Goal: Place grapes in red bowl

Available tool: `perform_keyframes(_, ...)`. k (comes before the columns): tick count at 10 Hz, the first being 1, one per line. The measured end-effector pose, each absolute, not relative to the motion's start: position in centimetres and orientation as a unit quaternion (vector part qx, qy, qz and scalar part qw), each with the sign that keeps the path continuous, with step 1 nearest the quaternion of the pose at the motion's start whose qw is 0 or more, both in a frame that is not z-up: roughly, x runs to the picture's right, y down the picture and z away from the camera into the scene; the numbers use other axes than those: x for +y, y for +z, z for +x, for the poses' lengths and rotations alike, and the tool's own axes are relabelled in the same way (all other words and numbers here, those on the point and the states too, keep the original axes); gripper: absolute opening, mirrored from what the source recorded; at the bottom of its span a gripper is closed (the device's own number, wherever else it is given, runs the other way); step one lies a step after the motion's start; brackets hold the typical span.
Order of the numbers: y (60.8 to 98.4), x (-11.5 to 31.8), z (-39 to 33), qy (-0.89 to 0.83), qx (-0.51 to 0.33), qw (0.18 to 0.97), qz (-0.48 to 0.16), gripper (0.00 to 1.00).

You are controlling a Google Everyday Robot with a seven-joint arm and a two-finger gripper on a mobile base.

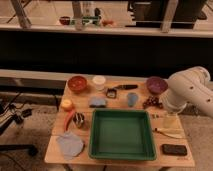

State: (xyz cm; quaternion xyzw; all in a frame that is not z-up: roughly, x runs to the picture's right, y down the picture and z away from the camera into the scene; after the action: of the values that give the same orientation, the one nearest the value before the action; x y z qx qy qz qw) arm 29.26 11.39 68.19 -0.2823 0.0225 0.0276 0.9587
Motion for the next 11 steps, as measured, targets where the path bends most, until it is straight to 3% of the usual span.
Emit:
perform_keyframes(3, 68.9, 11.3, 29.6, 0.029, 0.026, 0.961, -0.272, 0.80)
perform_keyframes(11, 78.8, 7.1, 33.9, 0.039, 0.019, 0.972, -0.229, 0.80)
